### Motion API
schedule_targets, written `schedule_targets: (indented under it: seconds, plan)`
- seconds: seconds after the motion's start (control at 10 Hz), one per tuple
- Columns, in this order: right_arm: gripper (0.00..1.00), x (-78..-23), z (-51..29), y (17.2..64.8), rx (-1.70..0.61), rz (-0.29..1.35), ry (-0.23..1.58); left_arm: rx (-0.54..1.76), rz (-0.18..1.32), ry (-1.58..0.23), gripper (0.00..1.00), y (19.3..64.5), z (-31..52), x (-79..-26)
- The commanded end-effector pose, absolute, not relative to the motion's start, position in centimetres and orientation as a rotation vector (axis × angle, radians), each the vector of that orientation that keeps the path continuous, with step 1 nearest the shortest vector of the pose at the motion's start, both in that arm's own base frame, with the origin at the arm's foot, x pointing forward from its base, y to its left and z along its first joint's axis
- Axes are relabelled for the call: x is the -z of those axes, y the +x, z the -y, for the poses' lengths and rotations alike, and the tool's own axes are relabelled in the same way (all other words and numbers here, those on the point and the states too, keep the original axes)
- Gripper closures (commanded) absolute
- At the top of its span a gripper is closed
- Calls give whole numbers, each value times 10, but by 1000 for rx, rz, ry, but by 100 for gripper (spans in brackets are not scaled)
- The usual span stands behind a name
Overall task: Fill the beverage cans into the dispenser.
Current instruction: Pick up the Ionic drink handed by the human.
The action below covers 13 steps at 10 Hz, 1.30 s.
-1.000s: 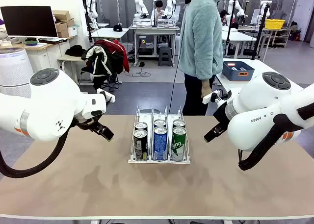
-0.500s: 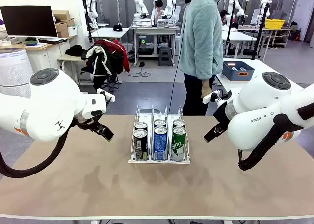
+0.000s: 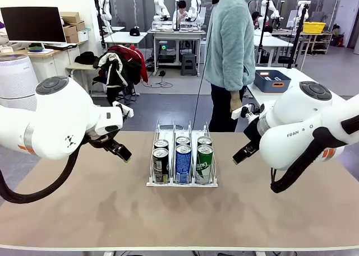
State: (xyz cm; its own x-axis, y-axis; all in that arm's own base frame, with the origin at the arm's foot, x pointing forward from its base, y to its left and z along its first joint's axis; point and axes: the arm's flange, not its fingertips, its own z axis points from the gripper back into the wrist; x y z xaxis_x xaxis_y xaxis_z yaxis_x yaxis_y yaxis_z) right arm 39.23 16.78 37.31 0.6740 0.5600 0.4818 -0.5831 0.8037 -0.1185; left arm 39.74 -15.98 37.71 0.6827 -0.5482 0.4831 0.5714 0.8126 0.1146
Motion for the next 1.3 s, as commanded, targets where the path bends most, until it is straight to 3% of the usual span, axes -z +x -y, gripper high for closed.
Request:
schedule_targets:
  seconds: [0.0, 0.5, 0.9, 1.0, 1.1, 1.2]
  plan:
    - [0, -403, -155, 393, -637, 446, 121, 723, 478, -118, 0, 391, 150, -406]
    - [0, -486, -146, 408, -796, 352, 352, 1051, 401, -383, 0, 393, 141, -484]
    - [0, -548, -135, 417, -957, 461, 393, 1206, 531, -443, 0, 400, 119, -563]
    - [0, -556, -132, 420, -942, 517, 380, 1188, 560, -413, 0, 404, 118, -569]
    - [0, -545, -134, 417, -913, 583, 363, 1115, 589, -261, 0, 403, 124, -556]
    - [0, -559, -136, 416, -951, 469, 369, 1191, 539, -401, 0, 397, 121, -574]
